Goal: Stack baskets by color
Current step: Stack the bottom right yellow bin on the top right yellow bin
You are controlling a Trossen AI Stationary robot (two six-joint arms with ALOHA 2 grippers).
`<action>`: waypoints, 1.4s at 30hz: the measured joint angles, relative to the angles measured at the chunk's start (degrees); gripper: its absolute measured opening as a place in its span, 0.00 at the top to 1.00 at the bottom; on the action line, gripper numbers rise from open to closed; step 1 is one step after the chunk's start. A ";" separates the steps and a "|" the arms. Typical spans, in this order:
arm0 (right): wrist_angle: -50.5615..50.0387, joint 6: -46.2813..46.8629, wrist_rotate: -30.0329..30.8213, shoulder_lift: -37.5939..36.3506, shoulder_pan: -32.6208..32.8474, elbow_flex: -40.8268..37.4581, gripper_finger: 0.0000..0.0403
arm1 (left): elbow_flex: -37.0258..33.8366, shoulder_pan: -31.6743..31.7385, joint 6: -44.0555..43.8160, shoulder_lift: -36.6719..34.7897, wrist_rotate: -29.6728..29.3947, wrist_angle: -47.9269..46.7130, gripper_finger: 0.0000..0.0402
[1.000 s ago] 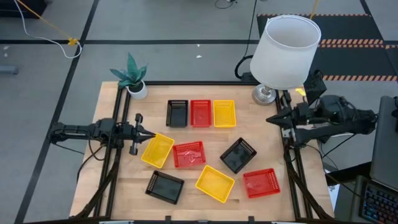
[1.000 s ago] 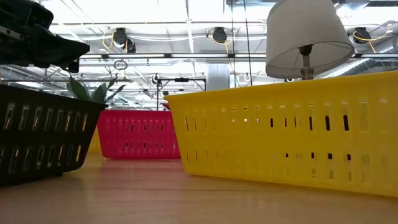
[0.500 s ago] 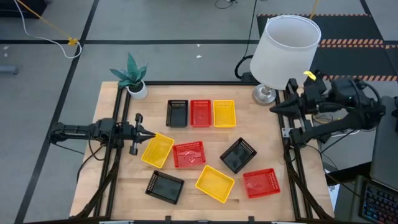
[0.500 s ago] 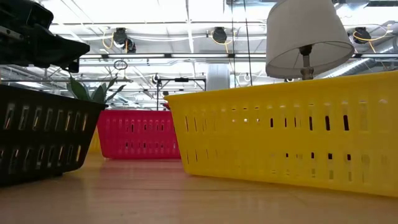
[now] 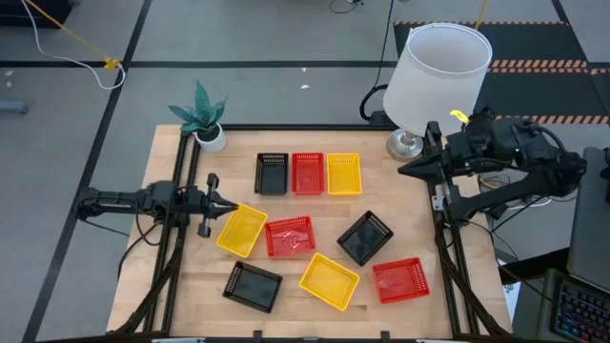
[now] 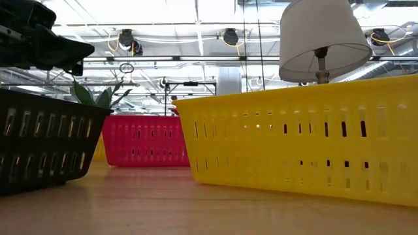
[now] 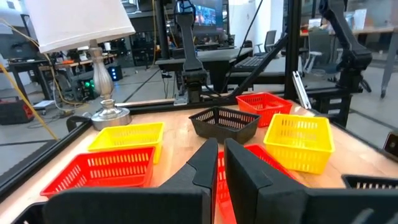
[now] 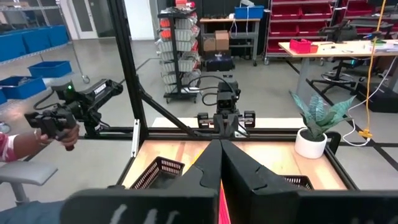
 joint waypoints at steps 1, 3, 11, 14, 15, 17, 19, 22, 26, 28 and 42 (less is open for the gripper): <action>-0.02 0.00 0.00 0.13 0.00 0.00 1.00 | -0.02 0.00 -1.17 0.01 -0.01 0.45 0.92; -0.09 0.00 0.00 0.29 0.00 -0.08 1.00 | -0.02 0.00 -3.97 0.02 -0.23 2.64 0.92; 0.09 -3.04 0.04 0.18 0.00 -1.52 1.00 | 4.04 0.00 -12.07 0.86 -0.98 7.21 0.92; 0.07 -3.07 0.04 0.18 0.00 -2.43 1.00 | 9.47 -0.14 -12.99 3.40 -0.98 2.97 0.92; 0.12 -3.04 0.04 0.18 0.00 -2.81 1.00 | 11.67 -0.26 -12.74 4.57 -1.00 1.64 0.92; 1.26 -3.00 0.04 0.18 0.00 -3.87 1.00 | 16.40 -0.67 -12.12 7.34 -0.96 -0.54 0.92; 3.04 -2.58 0.03 0.16 0.00 -5.32 1.00 | 21.62 -1.13 -10.85 10.49 -0.98 -2.99 0.92; 6.33 -1.74 0.04 0.11 0.00 -7.83 1.00 | 29.76 -2.04 -8.51 15.66 -0.93 -6.20 0.92; 10.10 -1.51 0.04 0.07 0.00 -10.66 1.00 | 41.27 -3.27 -5.69 22.99 -0.92 -12.58 0.92; 11.12 -1.51 0.04 0.07 0.00 -12.02 1.00 | 47.05 -3.76 -4.88 26.90 -0.92 -17.07 0.92; 15.73 -1.53 0.07 0.04 1.94 -19.79 1.00 | 71.83 -7.67 -4.85 49.31 -1.46 -39.24 0.92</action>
